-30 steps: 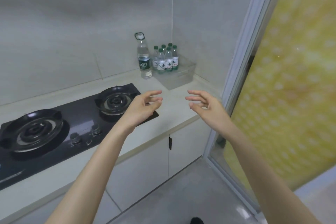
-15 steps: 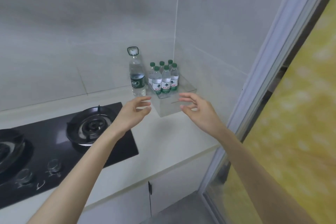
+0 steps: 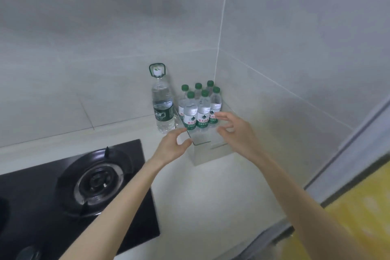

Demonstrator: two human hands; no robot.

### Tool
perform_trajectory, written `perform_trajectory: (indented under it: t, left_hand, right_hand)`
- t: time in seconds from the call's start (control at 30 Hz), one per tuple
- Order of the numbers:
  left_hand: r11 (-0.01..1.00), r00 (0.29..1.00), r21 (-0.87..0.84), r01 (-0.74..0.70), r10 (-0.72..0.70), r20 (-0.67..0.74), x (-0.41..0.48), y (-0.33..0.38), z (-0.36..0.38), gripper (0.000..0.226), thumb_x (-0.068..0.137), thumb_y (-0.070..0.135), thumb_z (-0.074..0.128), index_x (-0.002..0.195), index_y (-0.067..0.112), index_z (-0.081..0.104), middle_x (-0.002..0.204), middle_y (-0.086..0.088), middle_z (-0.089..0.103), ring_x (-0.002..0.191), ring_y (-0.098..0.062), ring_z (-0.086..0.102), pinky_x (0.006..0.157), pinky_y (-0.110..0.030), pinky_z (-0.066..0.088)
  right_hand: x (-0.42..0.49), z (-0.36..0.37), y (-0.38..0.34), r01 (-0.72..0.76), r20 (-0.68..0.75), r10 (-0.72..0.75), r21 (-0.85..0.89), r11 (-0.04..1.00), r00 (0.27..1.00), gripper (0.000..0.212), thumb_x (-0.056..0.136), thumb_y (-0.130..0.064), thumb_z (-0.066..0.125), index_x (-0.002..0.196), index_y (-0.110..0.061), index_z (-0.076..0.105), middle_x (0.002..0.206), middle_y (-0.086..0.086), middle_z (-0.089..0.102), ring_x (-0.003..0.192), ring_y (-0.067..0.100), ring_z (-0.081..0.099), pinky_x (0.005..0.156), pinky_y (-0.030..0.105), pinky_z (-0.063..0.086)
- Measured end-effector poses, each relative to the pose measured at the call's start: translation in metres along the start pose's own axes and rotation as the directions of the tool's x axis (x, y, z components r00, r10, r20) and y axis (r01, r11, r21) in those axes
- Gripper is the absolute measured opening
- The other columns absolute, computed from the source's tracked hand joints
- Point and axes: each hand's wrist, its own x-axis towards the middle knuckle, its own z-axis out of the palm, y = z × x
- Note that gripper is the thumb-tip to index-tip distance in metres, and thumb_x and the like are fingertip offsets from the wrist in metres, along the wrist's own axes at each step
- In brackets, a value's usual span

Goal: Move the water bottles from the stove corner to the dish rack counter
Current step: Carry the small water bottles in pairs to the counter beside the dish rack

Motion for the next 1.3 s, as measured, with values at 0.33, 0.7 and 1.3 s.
perform_trajectory:
  t: [0.33, 0.7, 1.3]
  left_hand:
    - [0.907, 0.987, 0.421, -0.001, -0.067, 0.148, 0.079, -0.054, 0.035, 0.068, 0.093, 0.053, 0.044, 0.151, 0.029, 0.018, 0.160, 0.009, 0.008, 0.148, -0.026, 0.003, 0.115, -0.049, 0.025]
    - [0.896, 0.986, 0.443, -0.031, -0.046, 0.163, 0.088, -0.075, 0.044, 0.070, 0.093, 0.060, 0.035, 0.152, 0.028, 0.013, 0.158, 0.020, 0.000, 0.147, -0.010, -0.010, 0.119, -0.045, 0.016]
    - [0.900, 0.982, 0.434, 0.043, -0.119, 0.150, 0.091, -0.073, 0.047, 0.074, 0.090, 0.063, 0.039, 0.152, 0.033, 0.011, 0.157, 0.024, 0.003, 0.147, -0.008, 0.002, 0.118, -0.042, 0.020]
  right_hand:
    - [0.112, 0.027, 0.041, -0.063, 0.039, 0.063, -0.022, 0.998, 0.997, 0.035, 0.091, -0.008, 0.056, 0.124, -0.020, 0.057, 0.126, -0.006, 0.059, 0.102, 0.012, 0.058, 0.084, 0.021, 0.043]
    - [0.212, 0.080, 0.076, 0.067, 0.124, -0.051, -0.130, 0.989, 0.991, 0.046, 0.087, -0.003, 0.057, 0.131, -0.011, 0.051, 0.136, 0.004, 0.054, 0.126, 0.019, 0.049, 0.098, 0.018, 0.031]
    - [0.261, 0.110, 0.102, 0.066, 0.127, -0.051, -0.120, 0.991, 0.991, 0.045, 0.079, -0.023, 0.076, 0.121, -0.015, 0.061, 0.108, 0.011, 0.070, 0.099, 0.026, 0.065, 0.083, 0.028, 0.050]
